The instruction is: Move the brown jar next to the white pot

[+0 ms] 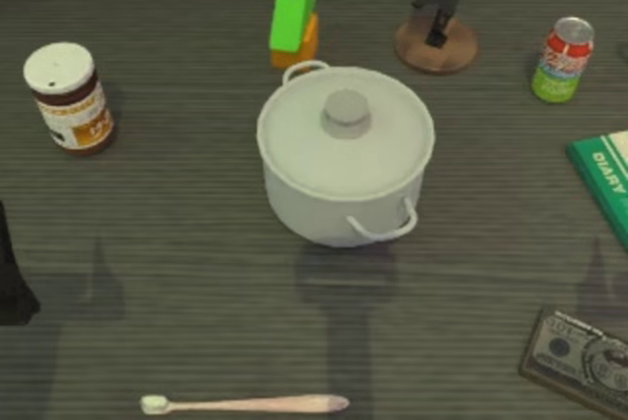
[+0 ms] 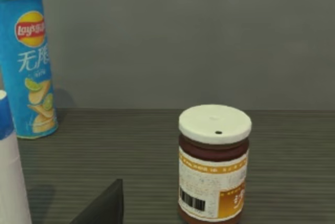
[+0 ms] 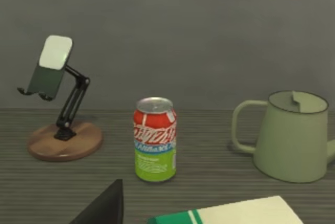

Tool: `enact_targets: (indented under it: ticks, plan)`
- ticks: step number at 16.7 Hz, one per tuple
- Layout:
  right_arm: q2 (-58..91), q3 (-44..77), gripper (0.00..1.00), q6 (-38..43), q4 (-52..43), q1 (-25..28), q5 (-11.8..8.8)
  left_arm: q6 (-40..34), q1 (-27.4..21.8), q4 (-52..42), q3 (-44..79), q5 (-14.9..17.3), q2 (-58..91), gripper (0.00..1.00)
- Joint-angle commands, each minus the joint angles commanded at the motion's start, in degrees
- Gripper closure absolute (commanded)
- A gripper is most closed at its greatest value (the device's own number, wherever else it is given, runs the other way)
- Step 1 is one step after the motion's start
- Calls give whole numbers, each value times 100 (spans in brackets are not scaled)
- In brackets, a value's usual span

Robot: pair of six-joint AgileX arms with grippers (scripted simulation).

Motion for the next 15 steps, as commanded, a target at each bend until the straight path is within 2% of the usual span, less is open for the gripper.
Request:
enact_targets:
  ticks: [4, 7, 11, 15]
  plan:
    - [0, 0, 0, 0, 0, 0, 0, 36, 9, -74, 127, -10, 117, 0]
    - [0, 0, 0, 0, 0, 0, 0, 204, 27, -425, 705, -35, 669, 0]
    - [0, 0, 0, 0, 0, 0, 0, 604, 22, -1280, 2059, -42, 2000, 0]
    - [0, 0, 0, 0, 0, 0, 0, 1153, -12, -2485, 3927, -23, 3860, 0]
